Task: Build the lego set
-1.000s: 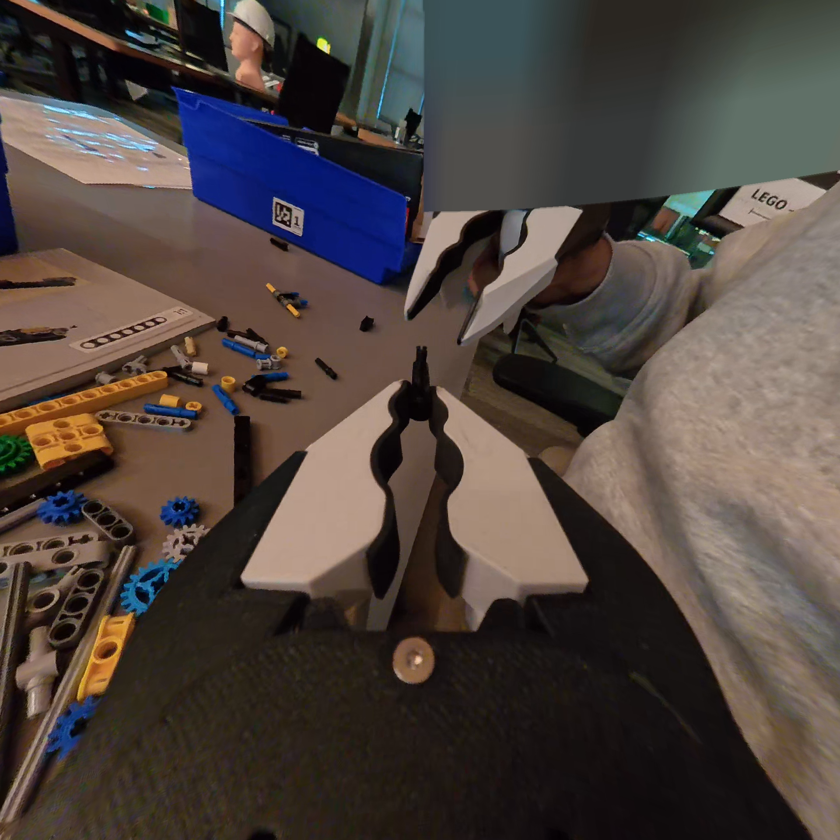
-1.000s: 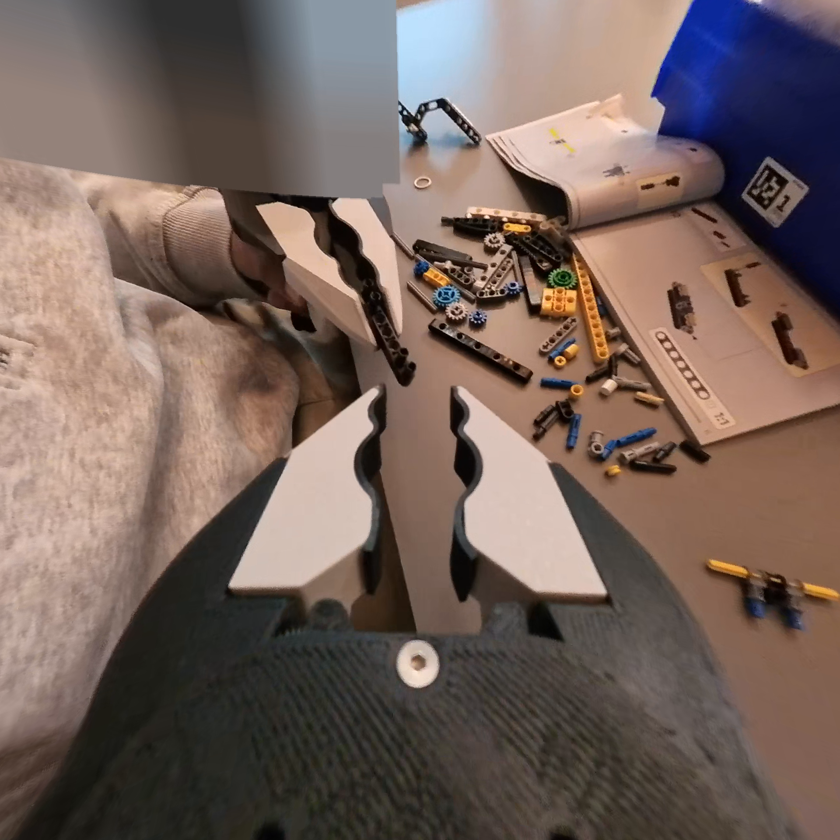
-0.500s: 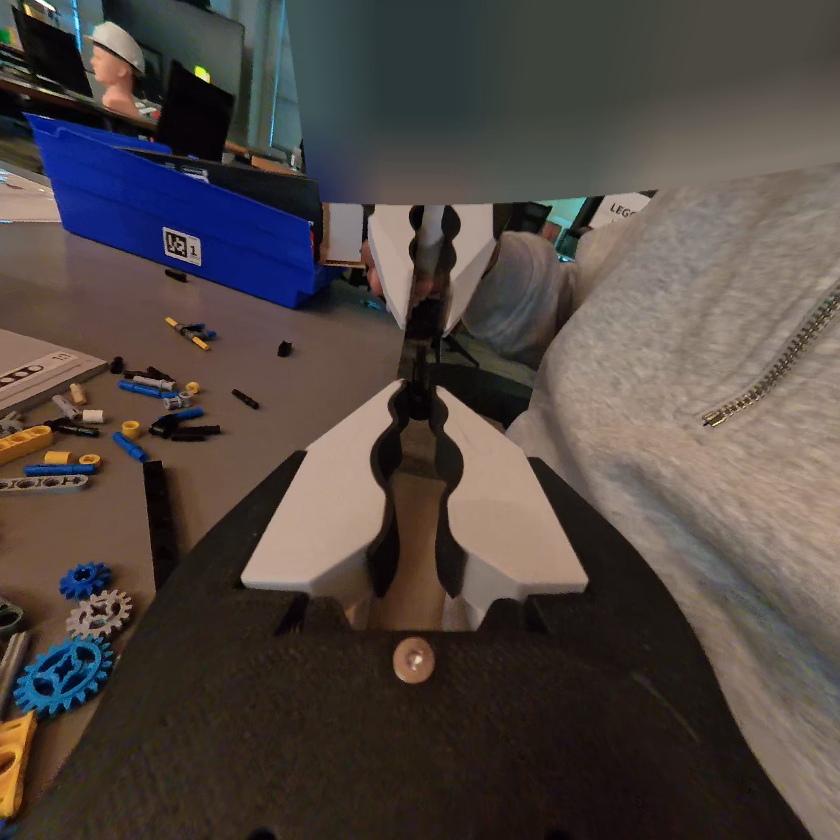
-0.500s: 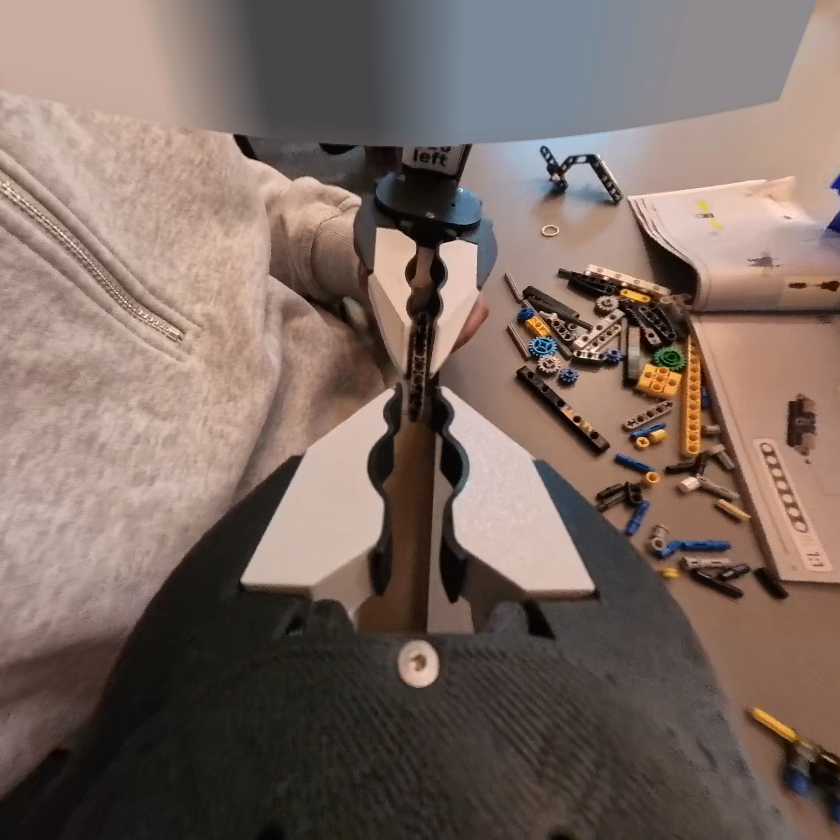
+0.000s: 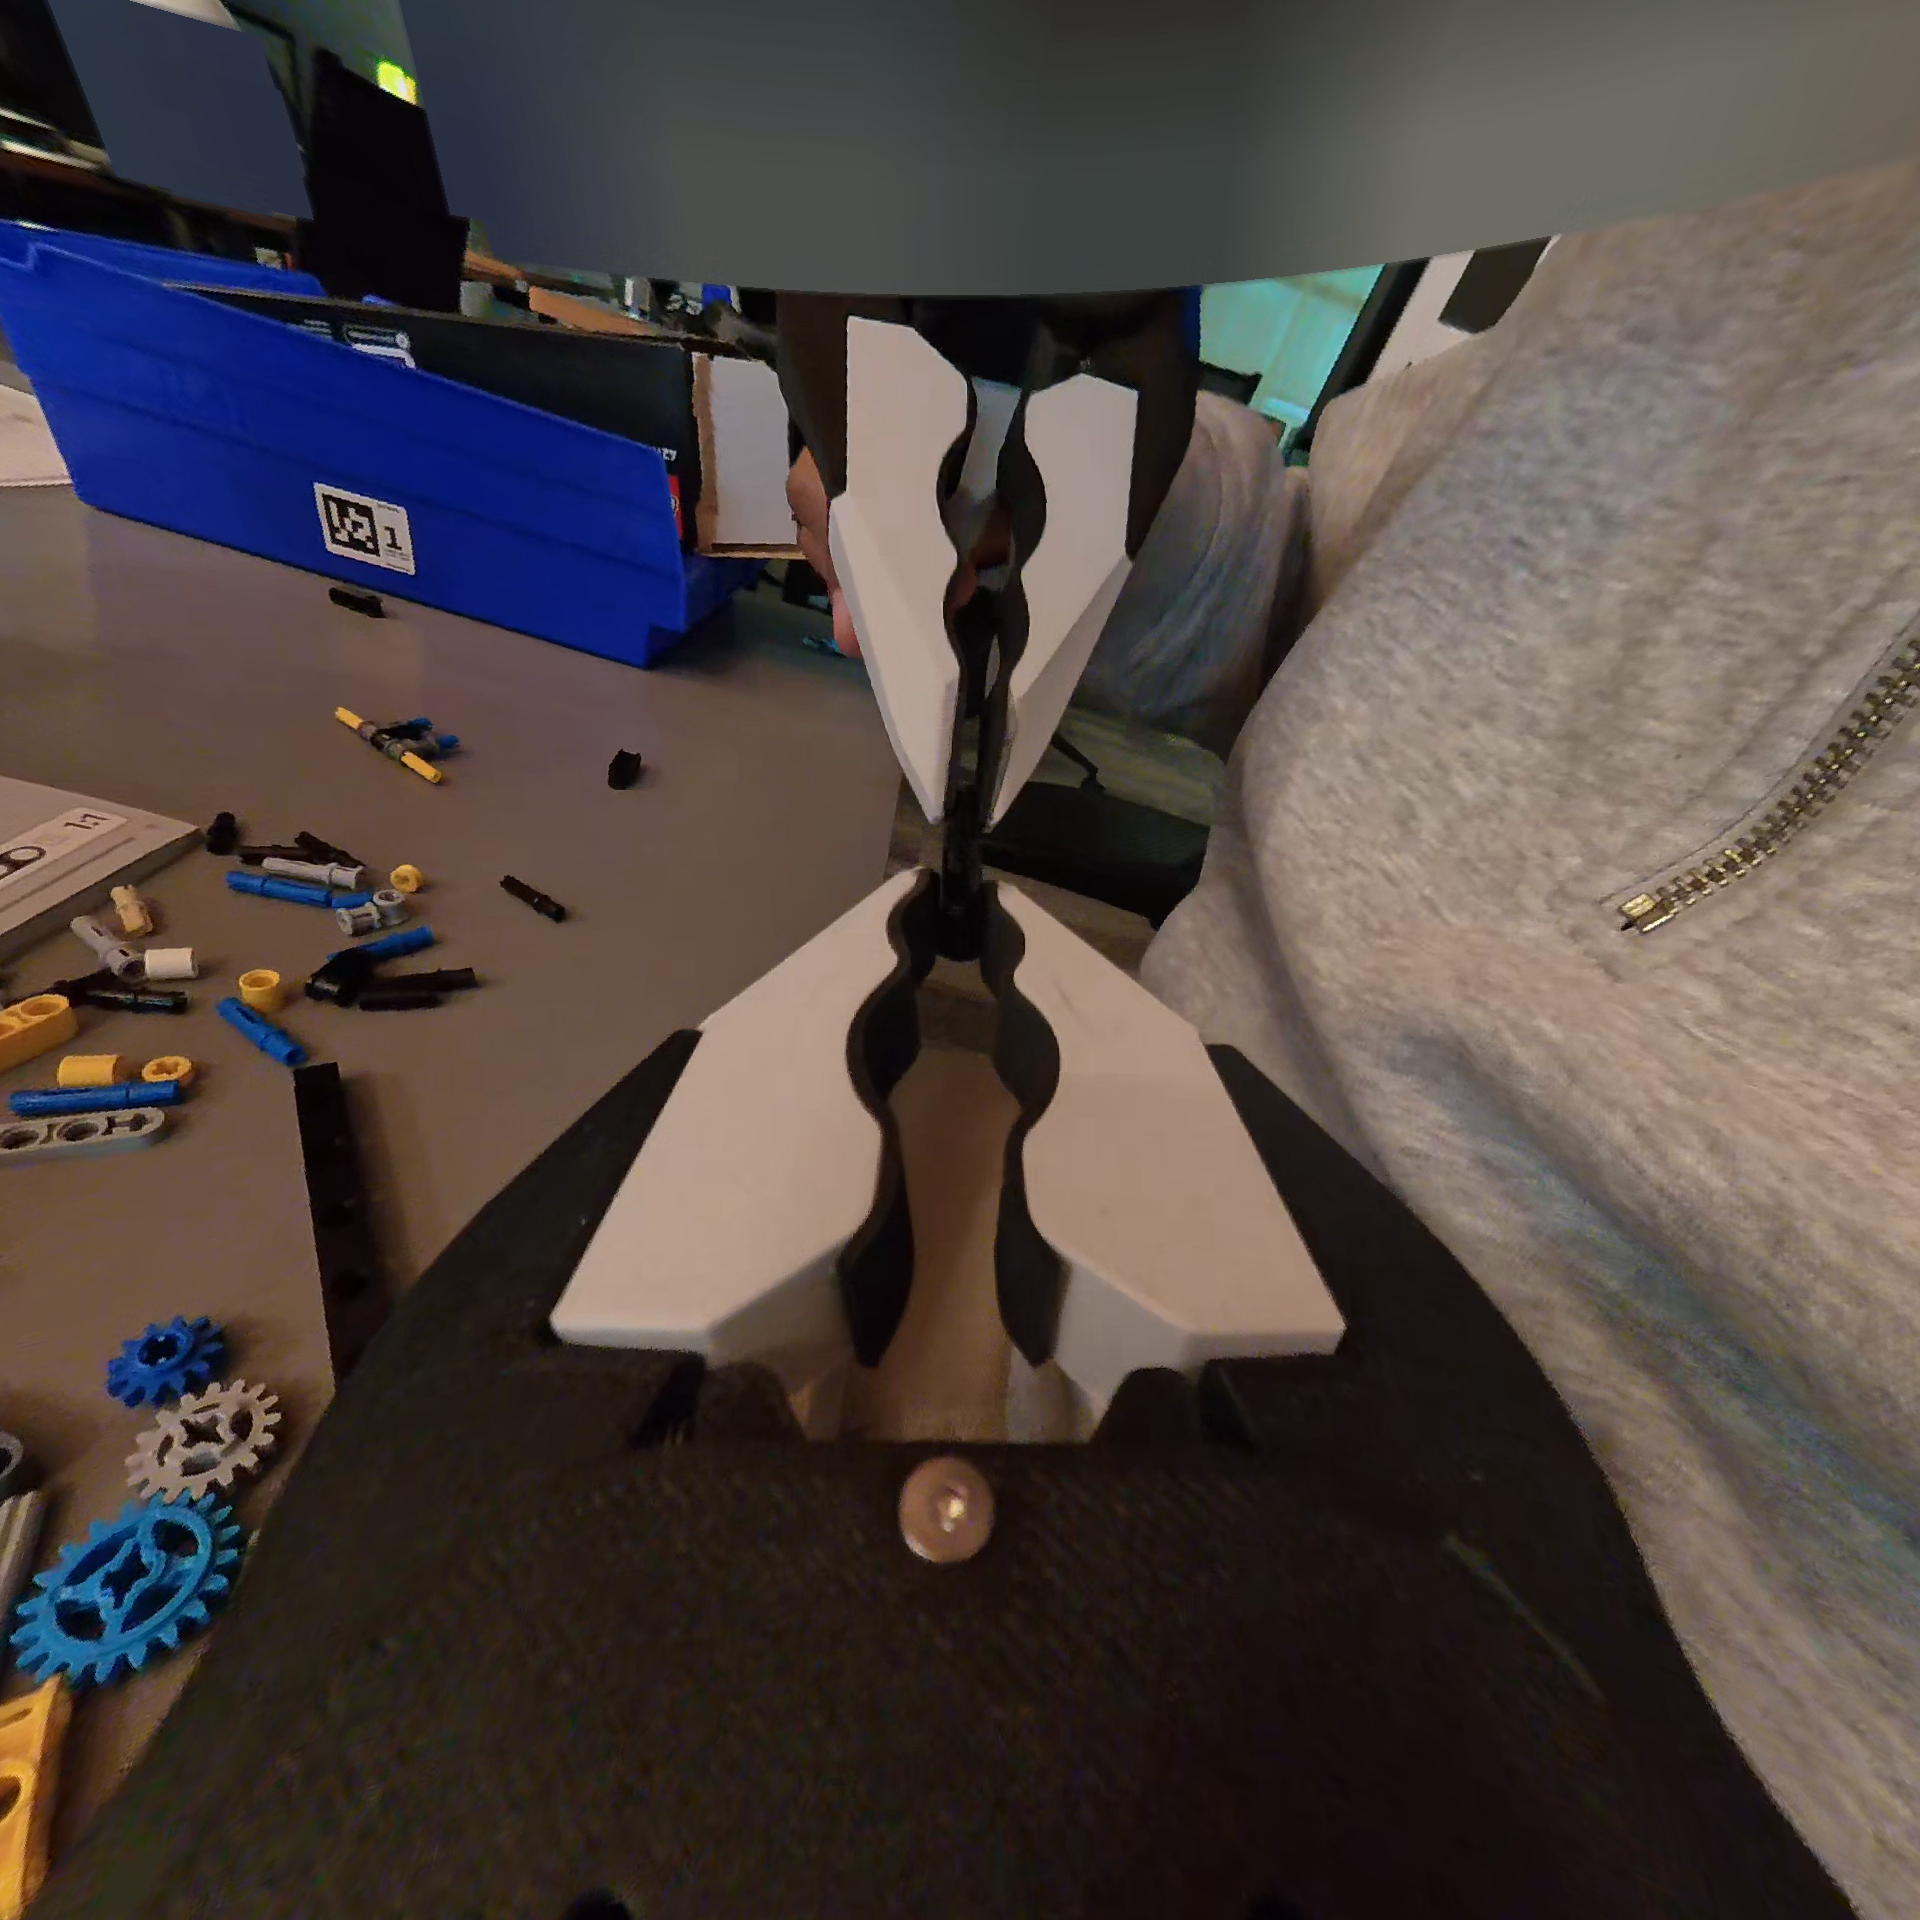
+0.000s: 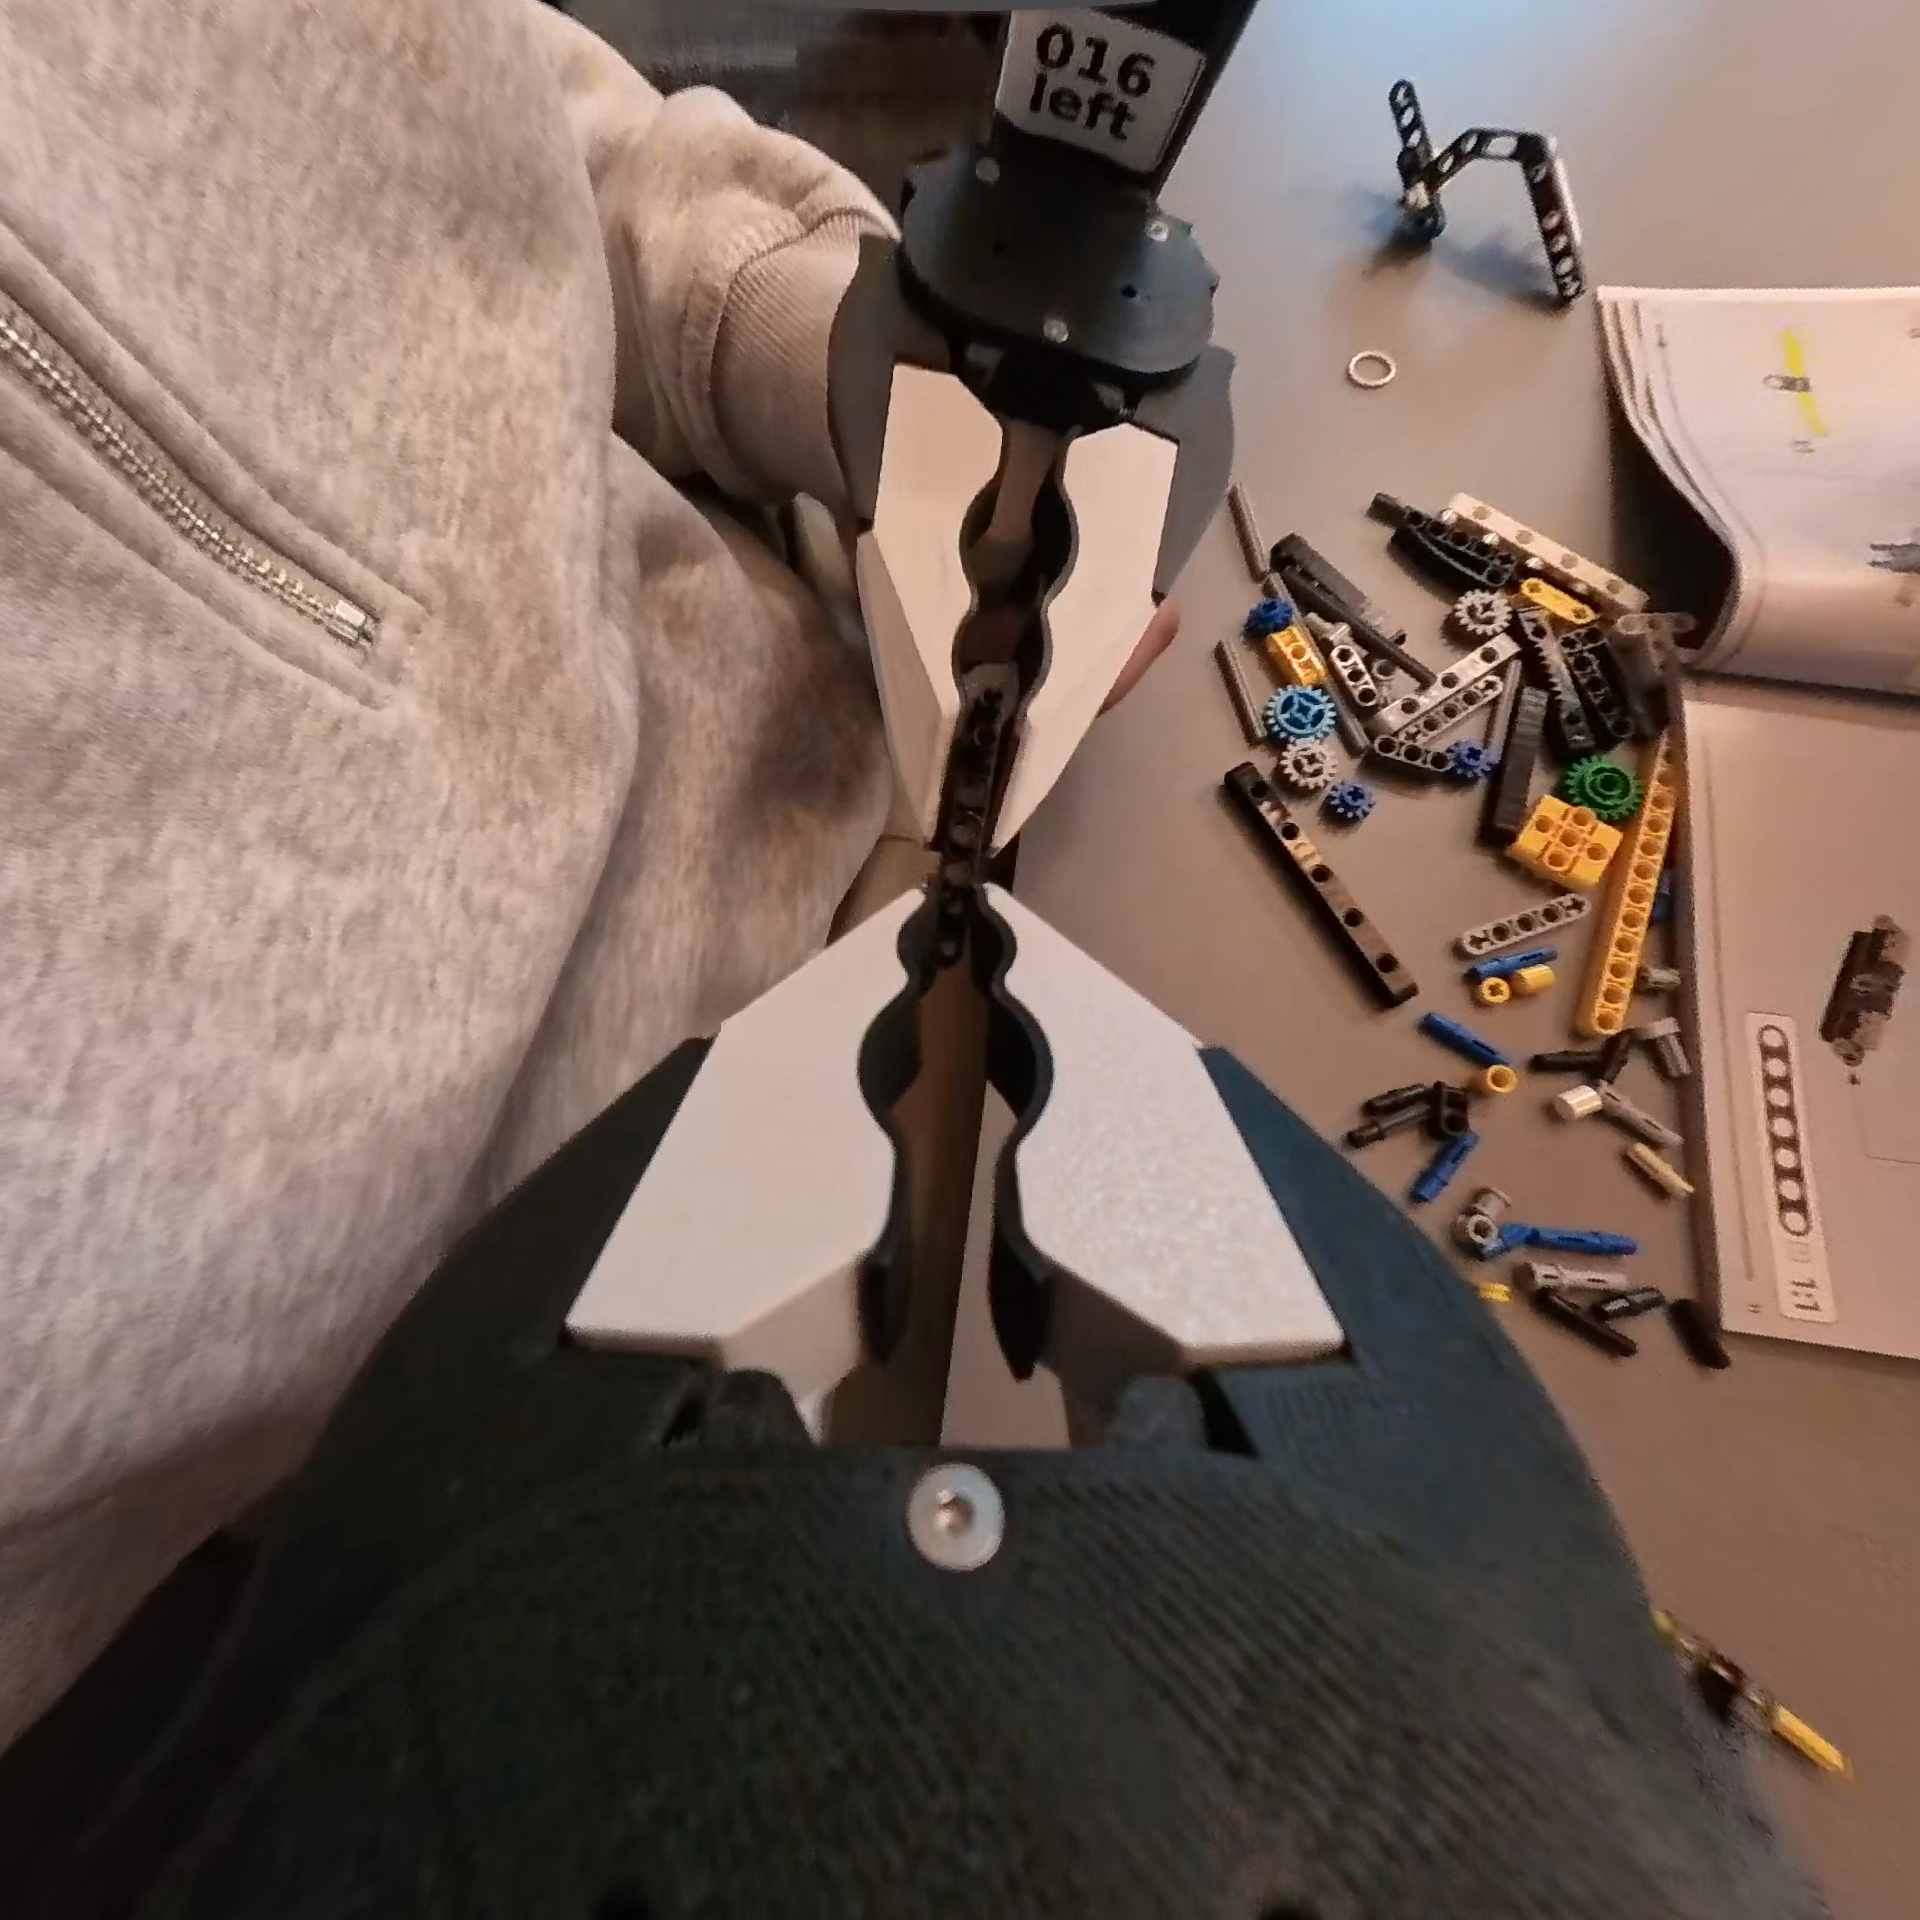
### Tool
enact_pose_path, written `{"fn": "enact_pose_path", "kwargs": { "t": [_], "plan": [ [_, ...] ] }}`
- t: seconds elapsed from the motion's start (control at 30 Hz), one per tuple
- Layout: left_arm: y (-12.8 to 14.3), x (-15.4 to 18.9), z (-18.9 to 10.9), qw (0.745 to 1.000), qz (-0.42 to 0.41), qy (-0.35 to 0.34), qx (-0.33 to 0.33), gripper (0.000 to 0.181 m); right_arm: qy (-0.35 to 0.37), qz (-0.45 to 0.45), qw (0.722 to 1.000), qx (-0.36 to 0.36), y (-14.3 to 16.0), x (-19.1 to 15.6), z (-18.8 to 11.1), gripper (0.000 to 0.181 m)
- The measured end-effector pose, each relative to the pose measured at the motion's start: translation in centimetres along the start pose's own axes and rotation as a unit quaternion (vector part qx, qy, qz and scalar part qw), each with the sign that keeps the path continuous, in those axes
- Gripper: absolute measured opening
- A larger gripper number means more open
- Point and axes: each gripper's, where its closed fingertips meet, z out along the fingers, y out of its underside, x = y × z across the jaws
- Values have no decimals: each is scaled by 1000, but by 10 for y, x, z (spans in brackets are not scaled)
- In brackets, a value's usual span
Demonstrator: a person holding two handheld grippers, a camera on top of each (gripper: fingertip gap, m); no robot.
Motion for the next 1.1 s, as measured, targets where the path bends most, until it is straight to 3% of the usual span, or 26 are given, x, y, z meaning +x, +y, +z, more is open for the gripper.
{"fn": "enact_pose_path", "kwargs": {
  "t": [0.47,0.63,0.9,1.1],
  "plan": [
    [7,0,1,999,12,-9,-34,6,-7,-37,996,-77,10,-2,6,4],
    [6,-1,0,999,10,-13,-31,6,-1,-42,997,-70,10,-1,6,2],
    [8,-14,2,994,50,-83,-54,6,61,27,994,-84,17,13,8,1],
    [15,-24,6,977,126,-149,-88,5,98,80,988,-93,28,22,9,1]
  ]
}}
